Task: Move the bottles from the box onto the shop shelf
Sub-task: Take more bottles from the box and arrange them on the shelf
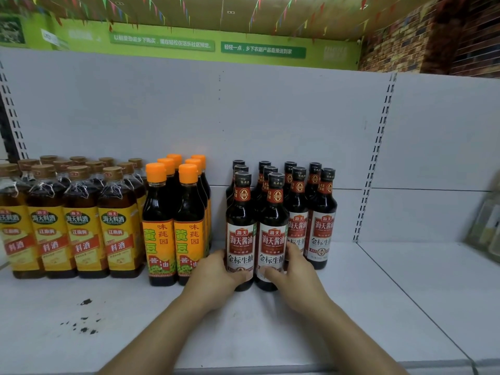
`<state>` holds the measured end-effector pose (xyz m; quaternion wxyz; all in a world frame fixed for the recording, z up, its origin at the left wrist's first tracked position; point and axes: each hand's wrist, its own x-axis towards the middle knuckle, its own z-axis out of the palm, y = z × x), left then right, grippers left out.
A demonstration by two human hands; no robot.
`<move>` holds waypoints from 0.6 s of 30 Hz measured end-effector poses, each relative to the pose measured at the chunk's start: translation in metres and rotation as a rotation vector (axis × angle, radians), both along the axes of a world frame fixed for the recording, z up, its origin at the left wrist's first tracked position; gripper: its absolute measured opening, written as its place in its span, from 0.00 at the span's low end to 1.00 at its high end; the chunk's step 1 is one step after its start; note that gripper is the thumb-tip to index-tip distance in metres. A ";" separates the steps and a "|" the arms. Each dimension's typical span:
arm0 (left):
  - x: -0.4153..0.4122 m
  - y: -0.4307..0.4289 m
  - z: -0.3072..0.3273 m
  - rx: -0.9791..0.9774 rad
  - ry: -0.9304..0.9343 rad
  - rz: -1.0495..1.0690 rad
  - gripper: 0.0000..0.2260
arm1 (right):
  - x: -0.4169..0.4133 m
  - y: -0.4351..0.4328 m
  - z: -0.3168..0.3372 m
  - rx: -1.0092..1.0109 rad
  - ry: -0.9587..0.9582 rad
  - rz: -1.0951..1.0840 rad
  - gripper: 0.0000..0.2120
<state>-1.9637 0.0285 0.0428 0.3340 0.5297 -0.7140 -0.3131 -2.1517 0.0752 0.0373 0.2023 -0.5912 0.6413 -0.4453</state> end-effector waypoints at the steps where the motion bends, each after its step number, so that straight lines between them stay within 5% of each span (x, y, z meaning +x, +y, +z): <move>1: 0.000 0.001 0.000 0.003 0.004 -0.001 0.24 | 0.000 0.000 0.000 0.000 0.002 -0.002 0.26; 9: 0.011 0.004 -0.001 0.079 -0.021 -0.033 0.27 | 0.005 0.007 0.002 0.084 -0.102 -0.030 0.30; 18: 0.033 0.029 -0.006 0.125 0.094 -0.041 0.32 | 0.016 0.042 -0.003 0.114 -0.198 -0.311 0.33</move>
